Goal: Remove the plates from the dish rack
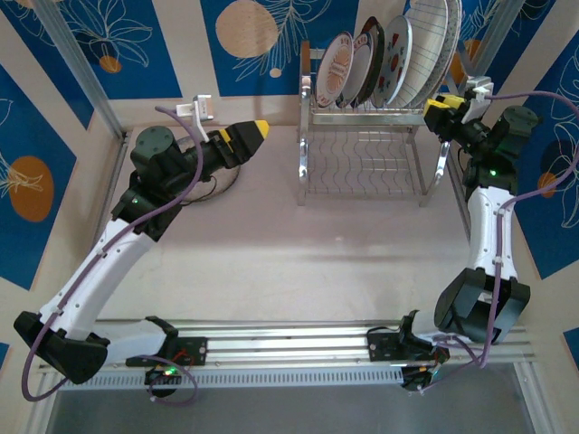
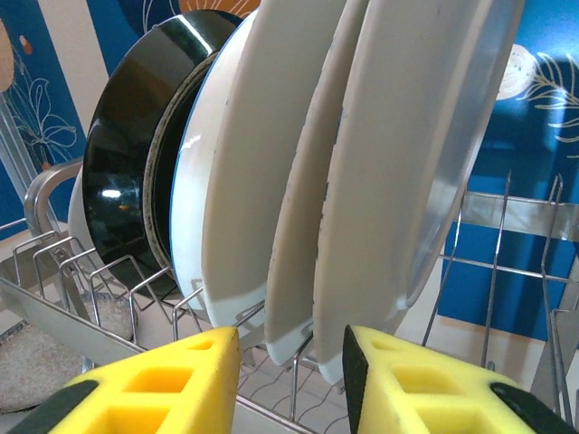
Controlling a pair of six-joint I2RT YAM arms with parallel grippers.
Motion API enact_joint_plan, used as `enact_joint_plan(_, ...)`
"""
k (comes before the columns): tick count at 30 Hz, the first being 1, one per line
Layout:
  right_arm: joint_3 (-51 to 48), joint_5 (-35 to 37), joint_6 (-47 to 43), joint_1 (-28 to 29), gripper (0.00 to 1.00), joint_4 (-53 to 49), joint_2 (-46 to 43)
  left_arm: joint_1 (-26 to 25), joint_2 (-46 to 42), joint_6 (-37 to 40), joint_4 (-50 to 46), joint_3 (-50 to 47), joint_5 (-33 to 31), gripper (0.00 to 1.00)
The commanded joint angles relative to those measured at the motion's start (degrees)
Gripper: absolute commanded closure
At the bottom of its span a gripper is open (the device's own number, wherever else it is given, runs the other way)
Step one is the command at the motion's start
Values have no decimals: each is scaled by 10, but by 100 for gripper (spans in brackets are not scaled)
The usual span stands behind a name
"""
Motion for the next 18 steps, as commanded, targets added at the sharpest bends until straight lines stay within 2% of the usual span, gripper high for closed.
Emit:
enact_joint_plan(1,-11,-14,-11,-1,62,31,4,-3,-2,-7,8,5,-3,3)
enact_joint_plan(6,-10,-21,-5,-2,61,54,14,-3,-2,-12,1,8,-7,3)
enact_joint_plan(11,-10,-18,1,-1,56,76,22,-3,-3,-15,-6,10,-8,3)
enact_joint_plan(18,-10,-2,6,0,56,88,30,-3,-3,-23,-6,12,-12,3)
